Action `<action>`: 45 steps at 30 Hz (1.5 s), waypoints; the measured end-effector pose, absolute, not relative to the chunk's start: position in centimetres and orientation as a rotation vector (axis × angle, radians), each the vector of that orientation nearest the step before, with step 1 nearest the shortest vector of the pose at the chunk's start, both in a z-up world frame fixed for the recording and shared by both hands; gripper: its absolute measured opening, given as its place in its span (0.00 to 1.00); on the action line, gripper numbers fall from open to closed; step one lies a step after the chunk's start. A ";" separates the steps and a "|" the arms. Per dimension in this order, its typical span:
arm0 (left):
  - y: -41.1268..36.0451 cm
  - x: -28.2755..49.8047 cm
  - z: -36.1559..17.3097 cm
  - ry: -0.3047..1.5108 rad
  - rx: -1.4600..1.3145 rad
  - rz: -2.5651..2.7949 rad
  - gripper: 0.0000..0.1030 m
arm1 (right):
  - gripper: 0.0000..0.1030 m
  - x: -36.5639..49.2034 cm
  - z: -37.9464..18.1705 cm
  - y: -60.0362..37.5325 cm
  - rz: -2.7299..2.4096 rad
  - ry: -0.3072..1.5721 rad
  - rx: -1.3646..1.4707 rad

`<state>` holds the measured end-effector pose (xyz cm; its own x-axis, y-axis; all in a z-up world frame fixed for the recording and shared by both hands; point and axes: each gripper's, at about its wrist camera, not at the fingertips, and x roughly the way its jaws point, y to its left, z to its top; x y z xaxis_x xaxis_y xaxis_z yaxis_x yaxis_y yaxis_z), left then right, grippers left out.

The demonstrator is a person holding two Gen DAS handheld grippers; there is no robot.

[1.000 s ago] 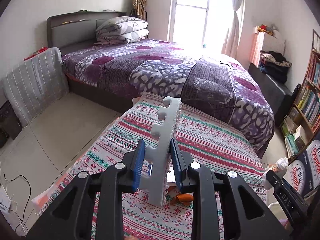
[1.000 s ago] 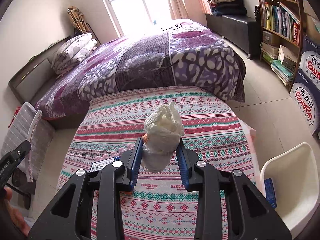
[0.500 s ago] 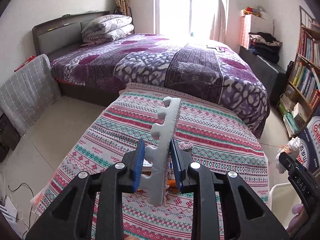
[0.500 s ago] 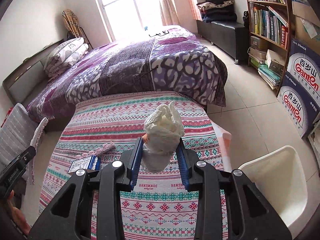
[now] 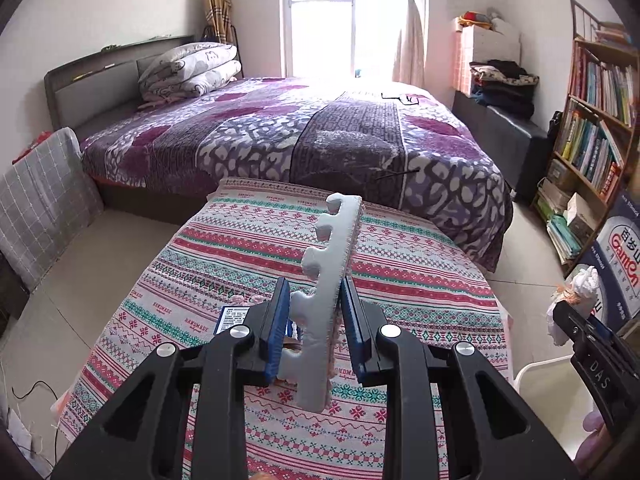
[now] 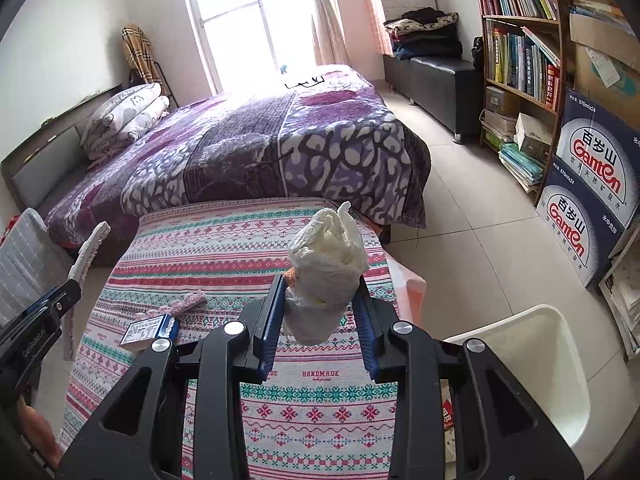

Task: Collect trash
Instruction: 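Carry both items over the bin and open the right gripper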

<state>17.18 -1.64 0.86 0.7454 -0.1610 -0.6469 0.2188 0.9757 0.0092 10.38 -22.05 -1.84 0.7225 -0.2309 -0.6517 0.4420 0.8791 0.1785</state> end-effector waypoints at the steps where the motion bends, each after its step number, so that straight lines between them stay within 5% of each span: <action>1: -2.0 17.0 0.8 0.699 0.090 -0.213 0.26 | 0.31 10.2 -1.8 -22.3 -0.384 0.668 0.338; 30: -14.1 11.5 -1.1 0.713 0.221 -0.461 0.26 | 0.34 1.4 -3.9 -34.8 -0.706 0.764 0.536; 38: -17.6 9.4 -2.5 0.757 0.255 -0.575 0.27 | 0.58 -1.4 -4.5 -37.7 -0.803 0.769 0.587; 45: -20.6 7.6 -3.1 0.784 0.272 -0.677 0.27 | 0.67 -3.9 -4.5 -39.9 -0.854 0.750 0.635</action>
